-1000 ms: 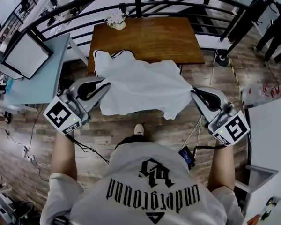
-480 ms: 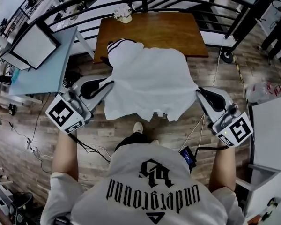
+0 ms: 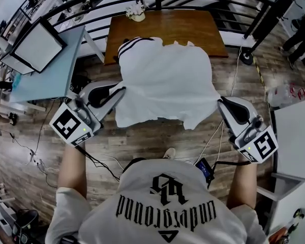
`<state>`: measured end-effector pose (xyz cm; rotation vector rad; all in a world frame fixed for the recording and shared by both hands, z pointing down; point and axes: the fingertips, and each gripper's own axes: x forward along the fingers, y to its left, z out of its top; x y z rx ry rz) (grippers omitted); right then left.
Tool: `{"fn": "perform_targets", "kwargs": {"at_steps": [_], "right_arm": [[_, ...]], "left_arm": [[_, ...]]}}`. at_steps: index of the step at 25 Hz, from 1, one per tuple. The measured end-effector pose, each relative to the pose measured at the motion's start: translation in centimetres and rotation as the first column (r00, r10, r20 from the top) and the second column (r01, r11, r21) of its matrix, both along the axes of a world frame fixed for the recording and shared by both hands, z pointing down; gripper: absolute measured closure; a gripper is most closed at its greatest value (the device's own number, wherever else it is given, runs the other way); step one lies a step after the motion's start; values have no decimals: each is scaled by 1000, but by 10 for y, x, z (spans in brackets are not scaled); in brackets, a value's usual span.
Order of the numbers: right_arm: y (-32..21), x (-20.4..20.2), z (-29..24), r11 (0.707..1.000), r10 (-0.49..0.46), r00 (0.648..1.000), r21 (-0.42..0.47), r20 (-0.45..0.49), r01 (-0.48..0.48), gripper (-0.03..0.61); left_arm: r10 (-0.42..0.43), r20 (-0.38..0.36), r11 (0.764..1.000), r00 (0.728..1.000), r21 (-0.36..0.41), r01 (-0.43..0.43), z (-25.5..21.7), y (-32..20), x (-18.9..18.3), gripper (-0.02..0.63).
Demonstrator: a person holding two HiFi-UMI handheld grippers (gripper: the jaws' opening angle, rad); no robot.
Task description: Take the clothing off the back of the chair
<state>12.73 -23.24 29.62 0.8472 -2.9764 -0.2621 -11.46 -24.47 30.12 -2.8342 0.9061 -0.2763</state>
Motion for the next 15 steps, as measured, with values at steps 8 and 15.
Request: {"fn": "perform_targets", "kwargs": {"at_steps": [8, 15], "right_arm": [[52, -45, -6, 999, 53, 999, 12, 5, -53, 561], [93, -89, -15, 994, 105, 994, 40, 2, -105, 561]], "left_arm": [[48, -30, 999, 998, 8, -48, 0, 42, -43, 535], [97, -56, 995, 994, 22, -96, -8, 77, -79, 535]]}}
